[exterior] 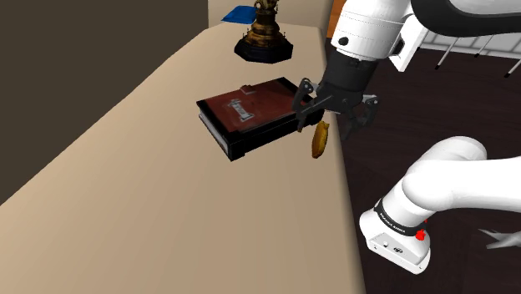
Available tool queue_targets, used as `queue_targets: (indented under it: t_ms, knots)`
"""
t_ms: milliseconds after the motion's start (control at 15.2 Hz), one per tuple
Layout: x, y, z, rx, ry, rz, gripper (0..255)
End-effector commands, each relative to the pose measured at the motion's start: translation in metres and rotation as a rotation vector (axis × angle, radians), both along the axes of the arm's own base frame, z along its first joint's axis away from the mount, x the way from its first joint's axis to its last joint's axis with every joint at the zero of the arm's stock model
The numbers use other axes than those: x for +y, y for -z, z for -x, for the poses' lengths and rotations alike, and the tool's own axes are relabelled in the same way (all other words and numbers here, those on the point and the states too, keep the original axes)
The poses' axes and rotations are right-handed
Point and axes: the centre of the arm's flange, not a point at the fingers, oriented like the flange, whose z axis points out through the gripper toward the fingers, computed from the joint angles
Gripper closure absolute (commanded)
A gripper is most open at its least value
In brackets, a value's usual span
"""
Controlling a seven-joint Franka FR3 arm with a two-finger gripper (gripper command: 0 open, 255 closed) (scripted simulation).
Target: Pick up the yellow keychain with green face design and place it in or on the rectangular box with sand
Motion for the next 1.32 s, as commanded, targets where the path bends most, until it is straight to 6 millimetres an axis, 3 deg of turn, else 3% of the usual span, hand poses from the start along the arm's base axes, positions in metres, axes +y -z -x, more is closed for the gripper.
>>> queue_targets:
  t_ms: [0, 396, 462, 1056, 1254]
  knots:
    - [0.001, 0.004, -0.001, -0.001, 0.0, 0.0, 0]
    - [0.001, 0.003, -0.001, 0.0, 0.0, 0.0, 0]
    - [0.001, 0.003, -0.001, 0.0, 0.0, 0.0, 255]
    - [0.001, 0.004, -0.001, -0.001, 0.0, 0.0, 255]
    - [0.001, -0.012, -0.001, -0.001, 0.0, 0.0, 255]
